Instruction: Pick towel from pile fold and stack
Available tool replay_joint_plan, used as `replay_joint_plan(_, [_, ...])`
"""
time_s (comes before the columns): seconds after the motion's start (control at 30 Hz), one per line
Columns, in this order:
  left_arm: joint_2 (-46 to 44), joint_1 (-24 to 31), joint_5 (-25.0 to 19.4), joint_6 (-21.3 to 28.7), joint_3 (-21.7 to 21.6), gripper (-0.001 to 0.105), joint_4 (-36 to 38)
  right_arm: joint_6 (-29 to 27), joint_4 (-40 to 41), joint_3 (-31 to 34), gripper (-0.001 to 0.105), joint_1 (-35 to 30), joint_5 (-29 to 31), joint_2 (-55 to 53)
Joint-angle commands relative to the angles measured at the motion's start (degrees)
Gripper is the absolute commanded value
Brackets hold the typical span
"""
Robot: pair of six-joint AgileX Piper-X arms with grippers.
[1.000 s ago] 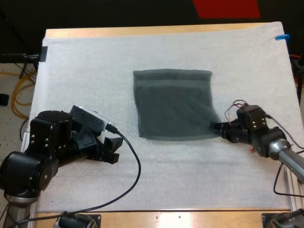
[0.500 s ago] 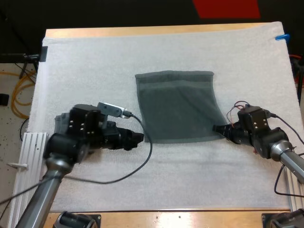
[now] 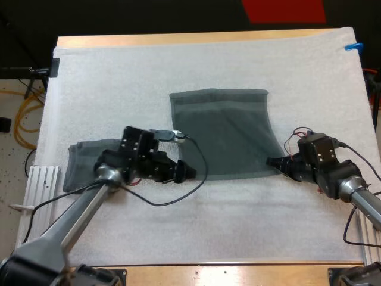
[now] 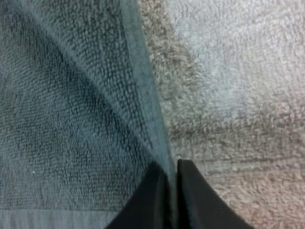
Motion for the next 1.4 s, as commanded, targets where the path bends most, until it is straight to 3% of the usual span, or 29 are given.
replay_joint_plan(0.0, [0.80,-0.37,-0.71,-1.21,-0.04,0.062,-1.99,-0.65,0.55,-0.34,0.000,-0.01,0.33,-0.35])
replay_joint_plan(0.17, [3.79,-0.36,-5.84,-3.29,-0.04,0.062,-4.72,-1.09,0.55,-0.34,0.000,-0.01,0.33,-0.35])
replay_joint_plan(0.47, [7.74,-0.36,-7.05,-3.29,-0.04,0.062,-7.54,-1.08,0.55,-0.34,0.000,-0.01,0.29,-0.35])
replay_joint_plan(0.53, [9.27,-0.36,-6.54,-3.29,-0.04,0.062,-7.51,-1.08,0.55,-0.34,0.000,-0.01,-0.11,-0.35])
replay_joint_plan(0.9, [11.81,-0.36,5.16,-3.31,0.10,0.062,-9.11,-1.08,0.98,-0.34,0.000,-0.01,-0.16,-0.35])
replay_joint_plan(1.13, [13.44,-0.36,6.09,-4.75,-0.06,0.061,-10.96,-1.08,1.12,-0.34,0.000,-0.01,-0.59,-0.35])
replay_joint_plan(1.27, [13.54,-0.36,6.09,-6.26,-0.06,0.052,-11.39,-1.08,1.12,-0.34,0.000,-0.01,-0.59,-0.35])
replay_joint_plan(1.37, [13.59,-0.36,6.09,-6.30,-0.06,0.038,-11.93,-1.08,1.12,-0.34,0.000,-0.01,-0.59,-0.35])
